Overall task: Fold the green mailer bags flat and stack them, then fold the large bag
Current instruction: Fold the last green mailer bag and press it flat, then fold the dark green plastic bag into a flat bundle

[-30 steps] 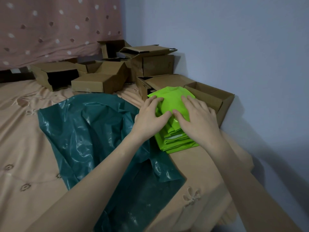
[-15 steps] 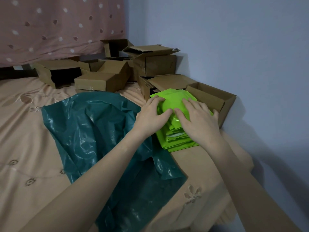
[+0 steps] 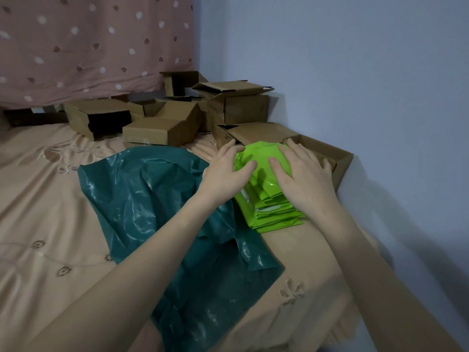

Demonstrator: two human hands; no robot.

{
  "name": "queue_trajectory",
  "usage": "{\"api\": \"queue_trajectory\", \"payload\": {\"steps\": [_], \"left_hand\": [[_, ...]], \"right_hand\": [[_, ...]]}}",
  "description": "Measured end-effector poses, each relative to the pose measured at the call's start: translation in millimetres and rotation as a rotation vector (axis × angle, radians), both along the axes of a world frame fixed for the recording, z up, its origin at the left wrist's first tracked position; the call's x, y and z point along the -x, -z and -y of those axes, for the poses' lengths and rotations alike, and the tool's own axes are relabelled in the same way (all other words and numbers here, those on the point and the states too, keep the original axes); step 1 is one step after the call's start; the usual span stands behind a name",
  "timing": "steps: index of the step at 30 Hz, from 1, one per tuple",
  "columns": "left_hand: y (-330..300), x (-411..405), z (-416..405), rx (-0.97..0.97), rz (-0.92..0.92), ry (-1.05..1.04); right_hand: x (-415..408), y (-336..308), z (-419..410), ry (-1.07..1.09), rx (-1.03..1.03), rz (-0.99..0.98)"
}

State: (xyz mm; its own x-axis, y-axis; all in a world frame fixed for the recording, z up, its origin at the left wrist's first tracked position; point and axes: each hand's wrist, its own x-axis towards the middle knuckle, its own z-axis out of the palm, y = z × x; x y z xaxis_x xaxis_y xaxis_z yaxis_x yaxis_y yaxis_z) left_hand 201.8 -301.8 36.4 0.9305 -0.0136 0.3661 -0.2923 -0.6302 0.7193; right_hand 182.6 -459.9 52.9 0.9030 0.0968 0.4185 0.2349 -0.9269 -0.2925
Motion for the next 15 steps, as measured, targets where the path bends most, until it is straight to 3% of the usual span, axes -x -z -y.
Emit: {"api": "queue_trajectory", "payload": {"steps": [11,15], "left_hand": [[-6.5,49.8,-53.1,-0.019,0.034,-0.074],[17.4,79.2,-85.5,-0.130,-0.055,-0.153]], "right_hand": [[36.4,-6.9,-42.1,-0.236,-0.065,0.160],[51.5,16.3,-69.2,-0.368,-0.026,0.065]]}}
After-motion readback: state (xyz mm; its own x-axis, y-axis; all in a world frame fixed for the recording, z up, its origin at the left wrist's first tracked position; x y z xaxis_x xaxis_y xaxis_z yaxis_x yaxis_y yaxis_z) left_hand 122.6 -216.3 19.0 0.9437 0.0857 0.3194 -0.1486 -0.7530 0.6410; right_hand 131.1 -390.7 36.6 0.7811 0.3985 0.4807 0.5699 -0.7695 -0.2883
